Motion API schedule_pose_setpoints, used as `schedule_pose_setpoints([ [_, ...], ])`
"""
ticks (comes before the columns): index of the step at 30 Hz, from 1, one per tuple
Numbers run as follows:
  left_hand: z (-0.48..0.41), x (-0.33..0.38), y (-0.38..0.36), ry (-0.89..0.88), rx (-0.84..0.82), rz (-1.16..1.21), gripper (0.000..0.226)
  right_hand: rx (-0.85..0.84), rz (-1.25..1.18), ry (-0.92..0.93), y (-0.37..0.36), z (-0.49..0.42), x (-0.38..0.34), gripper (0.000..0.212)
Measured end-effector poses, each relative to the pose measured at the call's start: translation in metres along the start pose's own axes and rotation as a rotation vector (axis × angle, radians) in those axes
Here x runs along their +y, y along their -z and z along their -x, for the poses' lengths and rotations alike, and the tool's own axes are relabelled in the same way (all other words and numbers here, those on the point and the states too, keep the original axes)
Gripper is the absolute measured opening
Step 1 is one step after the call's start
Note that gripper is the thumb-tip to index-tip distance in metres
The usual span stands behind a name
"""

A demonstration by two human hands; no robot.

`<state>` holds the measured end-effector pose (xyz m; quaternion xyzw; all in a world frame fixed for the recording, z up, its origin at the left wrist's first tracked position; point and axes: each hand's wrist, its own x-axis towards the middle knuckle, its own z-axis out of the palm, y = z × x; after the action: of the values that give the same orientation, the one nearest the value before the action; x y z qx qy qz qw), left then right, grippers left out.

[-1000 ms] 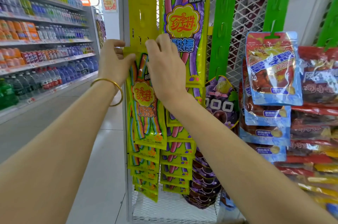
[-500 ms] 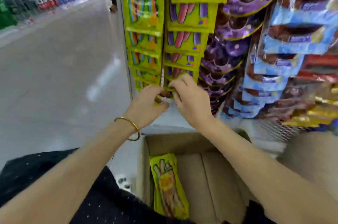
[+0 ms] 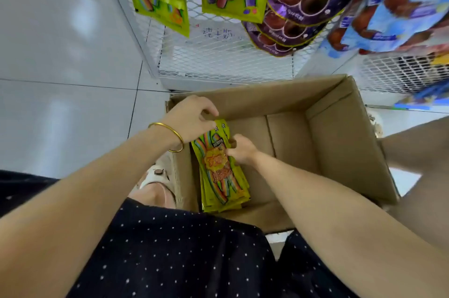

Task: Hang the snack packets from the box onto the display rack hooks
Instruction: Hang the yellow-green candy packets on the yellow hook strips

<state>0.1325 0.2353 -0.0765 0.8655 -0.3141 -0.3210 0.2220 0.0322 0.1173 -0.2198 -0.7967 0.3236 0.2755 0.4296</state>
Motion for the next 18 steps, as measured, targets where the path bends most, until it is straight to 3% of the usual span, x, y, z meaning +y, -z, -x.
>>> schedule_pose_setpoints([
  [9,0.006,-0.025,-0.002,0.062,0.037,0.084,0.018,0.115,-0.065,-0.158,-0.031,-0.024,0.000,0.035],
  [14,0.008,-0.031,-0.002,0.091,0.057,0.114,0.019,0.115,-0.158,-0.117,-0.036,-0.023,-0.004,0.051],
  [18,0.006,-0.032,-0.001,0.084,0.078,0.133,0.020,0.027,-0.151,-0.056,-0.035,-0.020,-0.005,0.041],
])
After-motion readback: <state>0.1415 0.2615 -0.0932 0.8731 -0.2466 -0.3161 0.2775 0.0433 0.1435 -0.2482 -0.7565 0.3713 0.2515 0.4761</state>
